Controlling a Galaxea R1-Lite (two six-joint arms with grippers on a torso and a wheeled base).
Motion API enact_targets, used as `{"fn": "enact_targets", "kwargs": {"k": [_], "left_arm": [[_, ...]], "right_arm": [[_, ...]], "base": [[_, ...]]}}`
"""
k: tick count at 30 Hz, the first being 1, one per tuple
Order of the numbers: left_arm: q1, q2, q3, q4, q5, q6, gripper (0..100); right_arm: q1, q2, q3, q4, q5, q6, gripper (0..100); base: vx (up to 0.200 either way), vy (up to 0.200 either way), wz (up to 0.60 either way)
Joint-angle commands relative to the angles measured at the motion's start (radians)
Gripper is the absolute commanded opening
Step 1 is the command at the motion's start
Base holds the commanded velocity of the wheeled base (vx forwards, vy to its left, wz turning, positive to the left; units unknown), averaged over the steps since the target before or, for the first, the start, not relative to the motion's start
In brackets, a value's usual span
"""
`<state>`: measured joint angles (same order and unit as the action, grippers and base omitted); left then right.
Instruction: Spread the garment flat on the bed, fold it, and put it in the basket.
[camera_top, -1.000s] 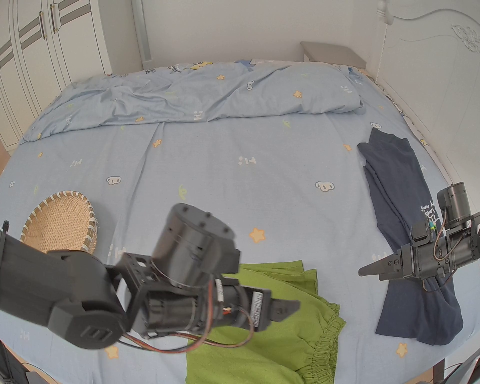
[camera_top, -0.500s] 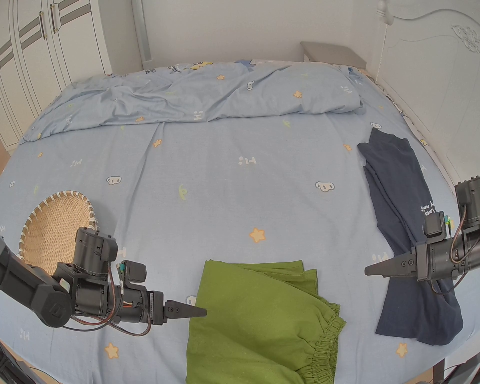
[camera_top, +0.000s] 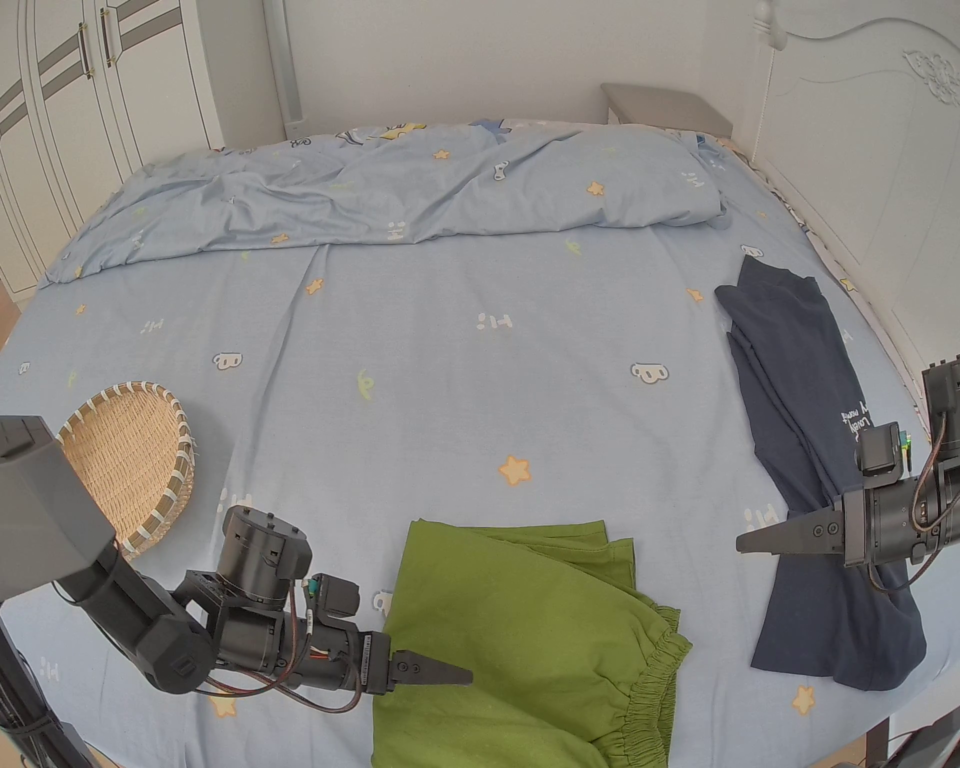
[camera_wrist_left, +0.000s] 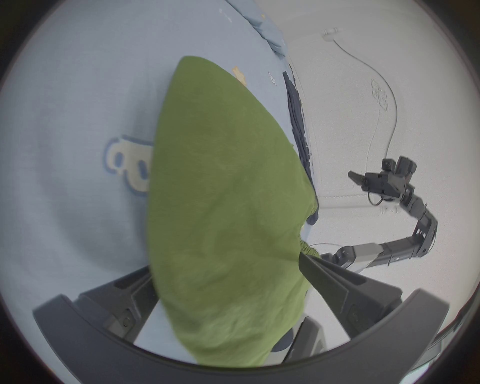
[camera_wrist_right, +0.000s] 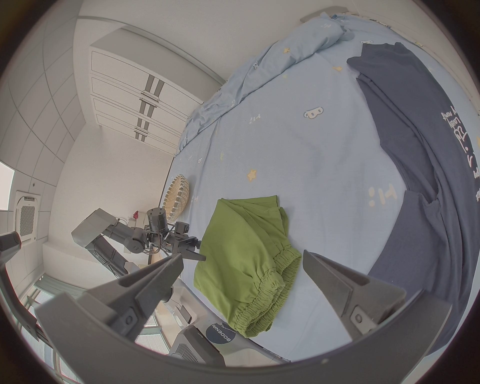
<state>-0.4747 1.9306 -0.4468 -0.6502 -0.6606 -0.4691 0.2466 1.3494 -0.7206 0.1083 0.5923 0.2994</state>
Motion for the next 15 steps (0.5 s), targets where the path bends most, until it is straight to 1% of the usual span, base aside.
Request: {"fn": "enact_targets", "kwargs": {"k": [1,3,6,10,13,14,15], "left_arm": [[-0.094,0.071,0.016,-0.106,-0.002,-0.115,100],[-0.116,0.093,0.028,-0.164,-0.002,-0.144,100],[-0.130,0.100,0.071,-0.253,-0.002,-0.152,100],[-0.130,0.105,0.086,-0.305,-0.002,-0.166,100],[-0.128,0.110,0.085,-0.319,-0.002,-0.183,100],[-0.127,0.110,0.083,-0.321,-0.002,-0.186,0],[-0.127,0.110,0.082,-0.322,-0.002,-0.186,0]], "right_arm": [[-0.004,0.019,0.003,-0.001,0.000,-0.003,100],[-0.007,0.022,0.001,-0.001,0.000,-0.005,100],[-0.010,0.028,0.001,-0.002,0.000,-0.006,100],[-0.010,0.036,0.001,-0.002,0.000,-0.008,100],[-0.010,0.036,0.001,-0.002,0.000,-0.008,100],[-0.010,0.036,0.001,-0.002,0.000,-0.006,100],[-0.009,0.037,0.001,-0.002,0.000,-0.006,100]], "base": [[0.000,0.000,0.00],[0.000,0.000,0.00],[0.000,0.000,0.00],[0.000,0.000,0.00],[0.000,0.000,0.00],[0.000,0.000,0.00],[0.000,0.000,0.00]]}}
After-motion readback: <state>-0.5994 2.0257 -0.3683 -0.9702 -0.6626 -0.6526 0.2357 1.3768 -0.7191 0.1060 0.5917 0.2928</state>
